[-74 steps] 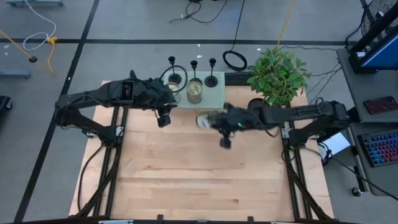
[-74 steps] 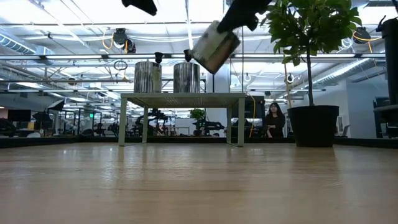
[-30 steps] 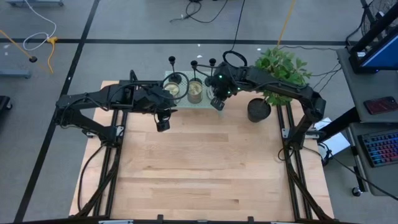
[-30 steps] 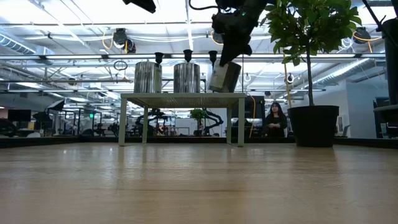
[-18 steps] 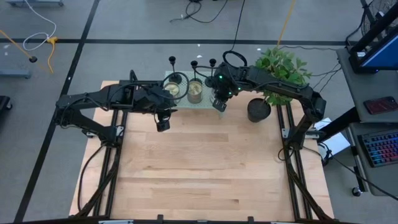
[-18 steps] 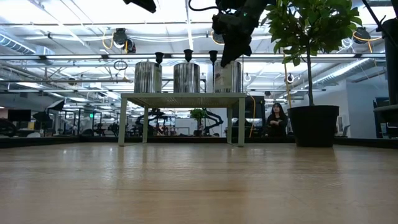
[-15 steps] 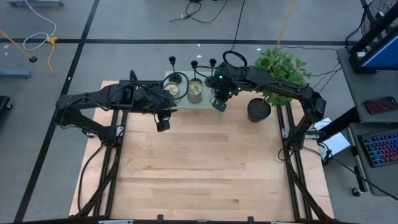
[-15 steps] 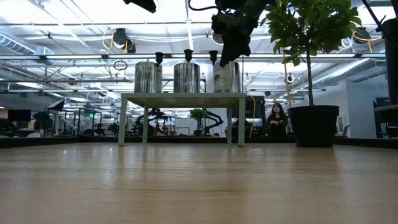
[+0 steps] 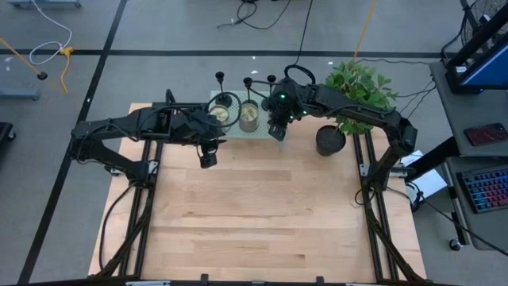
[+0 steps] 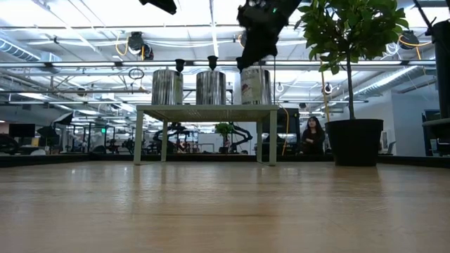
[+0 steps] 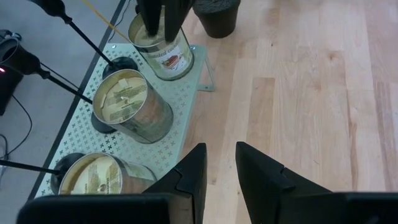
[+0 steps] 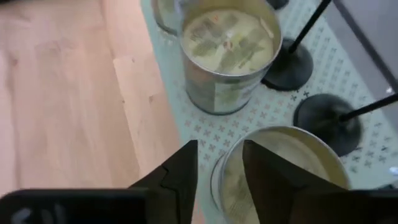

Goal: Pick & Place candle stick holders
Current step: Put the scented candle on the shelf

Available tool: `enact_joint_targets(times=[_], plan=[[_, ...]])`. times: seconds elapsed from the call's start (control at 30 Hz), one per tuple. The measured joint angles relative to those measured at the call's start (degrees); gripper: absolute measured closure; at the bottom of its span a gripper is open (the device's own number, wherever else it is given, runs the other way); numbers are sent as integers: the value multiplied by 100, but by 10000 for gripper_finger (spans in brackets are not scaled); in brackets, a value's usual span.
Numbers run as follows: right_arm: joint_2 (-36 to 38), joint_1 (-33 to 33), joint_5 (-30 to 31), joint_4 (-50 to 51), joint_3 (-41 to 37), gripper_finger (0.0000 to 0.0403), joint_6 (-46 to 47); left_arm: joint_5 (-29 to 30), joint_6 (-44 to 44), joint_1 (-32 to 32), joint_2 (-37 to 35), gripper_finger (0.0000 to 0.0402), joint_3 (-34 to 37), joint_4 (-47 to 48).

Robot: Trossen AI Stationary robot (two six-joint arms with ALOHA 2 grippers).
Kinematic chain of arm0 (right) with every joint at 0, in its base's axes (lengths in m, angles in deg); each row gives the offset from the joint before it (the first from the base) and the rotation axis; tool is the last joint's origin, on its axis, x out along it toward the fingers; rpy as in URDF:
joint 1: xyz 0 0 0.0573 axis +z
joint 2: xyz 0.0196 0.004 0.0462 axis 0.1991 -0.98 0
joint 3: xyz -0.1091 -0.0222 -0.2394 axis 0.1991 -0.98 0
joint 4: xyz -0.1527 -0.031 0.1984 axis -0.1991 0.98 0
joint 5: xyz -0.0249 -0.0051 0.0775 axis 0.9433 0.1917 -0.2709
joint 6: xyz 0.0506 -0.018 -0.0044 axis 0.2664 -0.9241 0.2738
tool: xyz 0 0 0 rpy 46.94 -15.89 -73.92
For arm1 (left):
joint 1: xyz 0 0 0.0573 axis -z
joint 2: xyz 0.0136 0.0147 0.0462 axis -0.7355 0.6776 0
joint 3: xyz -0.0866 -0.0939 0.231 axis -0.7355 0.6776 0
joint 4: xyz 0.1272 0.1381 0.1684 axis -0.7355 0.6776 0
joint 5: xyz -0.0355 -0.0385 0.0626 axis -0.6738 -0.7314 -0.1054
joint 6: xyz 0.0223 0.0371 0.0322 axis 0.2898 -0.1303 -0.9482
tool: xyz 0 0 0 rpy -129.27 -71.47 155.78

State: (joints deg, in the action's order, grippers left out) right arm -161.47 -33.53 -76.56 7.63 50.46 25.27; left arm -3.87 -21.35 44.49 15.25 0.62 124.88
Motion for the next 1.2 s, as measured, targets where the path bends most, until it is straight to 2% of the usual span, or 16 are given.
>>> enact_joint_targets(times=[0.23, 0.37, 0.47, 0.6, 0.7, 0.87, 1.07, 1.2], plan=[[608, 108, 8, 153, 11, 269, 52, -9, 13, 4, -85, 309, -1, 32], [864, 316, 4, 787, -2, 281, 88, 16, 15, 31, -265, 309, 0, 108], [1035, 517, 213, 1033, -369, 297, 319, 156, 88, 36, -527, 309, 0, 249], [1283, 719, 1149, 733, -1263, 324, 886, 227, 224, 37, -973, 309, 0, 409], [1386, 675, 1622, 542, -1852, 350, 1271, 297, 327, 37, -1285, 309, 0, 432], [1423, 479, 1657, -478, -2508, 398, 1155, 299, 504, 37, -1660, 309, 0, 438], [1410, 242, 1641, -1244, -2774, 398, 933, 297, 497, 37, -1834, 309, -1, 457], [1405, 157, 1630, -1379, -2850, 401, 887, 297, 496, 37, -1819, 309, 0, 457]])
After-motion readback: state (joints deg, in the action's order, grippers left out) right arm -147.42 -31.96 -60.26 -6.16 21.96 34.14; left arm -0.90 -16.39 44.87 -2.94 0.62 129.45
